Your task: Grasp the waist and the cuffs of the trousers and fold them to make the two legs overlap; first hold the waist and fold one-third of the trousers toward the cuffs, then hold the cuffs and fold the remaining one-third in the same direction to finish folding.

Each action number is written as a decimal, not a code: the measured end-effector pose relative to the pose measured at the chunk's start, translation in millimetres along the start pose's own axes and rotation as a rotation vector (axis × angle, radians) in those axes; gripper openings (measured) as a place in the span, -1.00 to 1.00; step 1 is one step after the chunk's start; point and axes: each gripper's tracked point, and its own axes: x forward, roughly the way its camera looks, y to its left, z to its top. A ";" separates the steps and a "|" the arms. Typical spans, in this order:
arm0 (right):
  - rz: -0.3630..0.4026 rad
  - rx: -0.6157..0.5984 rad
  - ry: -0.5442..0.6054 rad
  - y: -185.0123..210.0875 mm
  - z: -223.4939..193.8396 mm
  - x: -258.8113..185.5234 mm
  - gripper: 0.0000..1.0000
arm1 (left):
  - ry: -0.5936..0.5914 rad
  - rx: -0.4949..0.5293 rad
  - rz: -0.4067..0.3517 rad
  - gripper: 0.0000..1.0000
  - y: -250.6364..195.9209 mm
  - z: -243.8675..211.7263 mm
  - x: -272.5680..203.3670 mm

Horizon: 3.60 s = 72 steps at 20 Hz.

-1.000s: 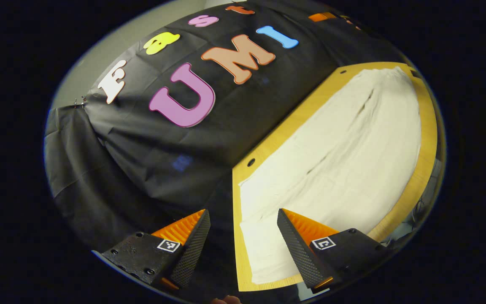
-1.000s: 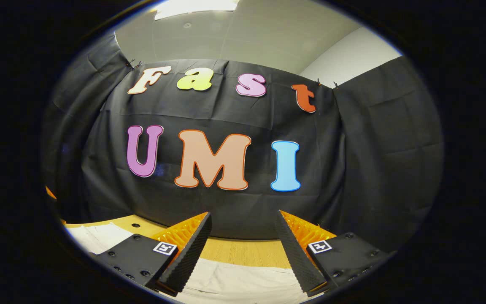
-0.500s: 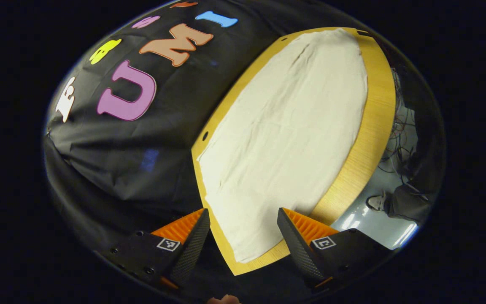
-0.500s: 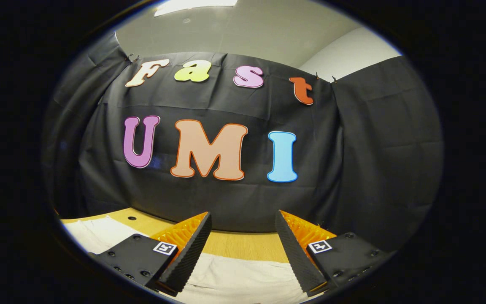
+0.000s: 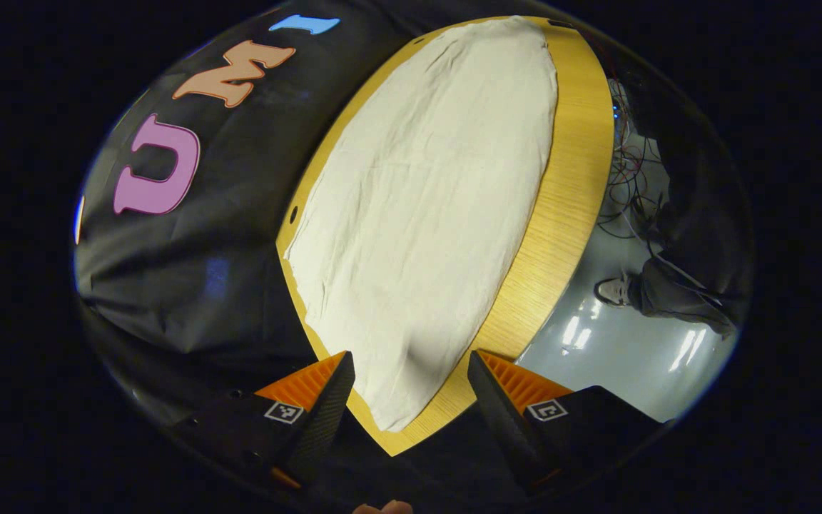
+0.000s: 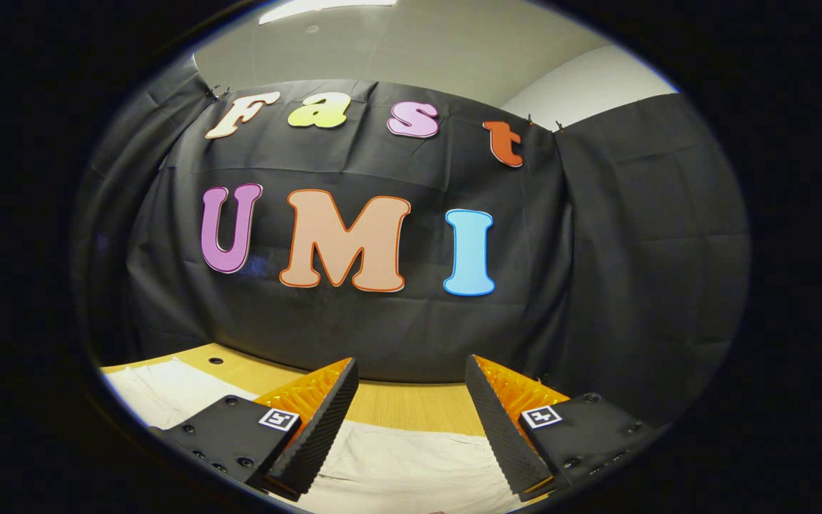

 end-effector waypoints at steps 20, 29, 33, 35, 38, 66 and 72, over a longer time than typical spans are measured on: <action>-0.062 -0.066 0.002 -27.0 3.2 -10.1 0.94 | -0.009 0.124 -0.106 -0.17 12.1 19.2 45.7; 0.047 -0.314 0.117 -30.3 -46.1 -21.1 0.94 | 0.025 0.109 -0.148 -0.96 1.1 16.3 44.1; 0.093 -0.467 0.203 -52.0 -85.4 -38.0 0.94 | 0.030 0.092 -0.144 -1.00 1.5 16.1 45.1; 0.105 -0.519 0.263 -64.5 -110.7 -48.5 0.94 | 0.028 0.080 -0.140 -1.00 1.3 16.7 44.6; 0.134 -0.594 0.344 -80.5 -145.0 -61.6 0.95 | 0.031 0.061 -0.135 -1.00 1.0 16.1 44.3; 0.582 -1.184 0.590 -90.1 -299.0 -113.1 0.77 | 0.059 0.087 -0.104 -1.00 0.8 16.5 45.3; 0.570 -1.141 0.657 -88.6 -318.7 -104.2 0.30 | 0.059 0.088 -0.096 -1.00 0.7 16.4 46.4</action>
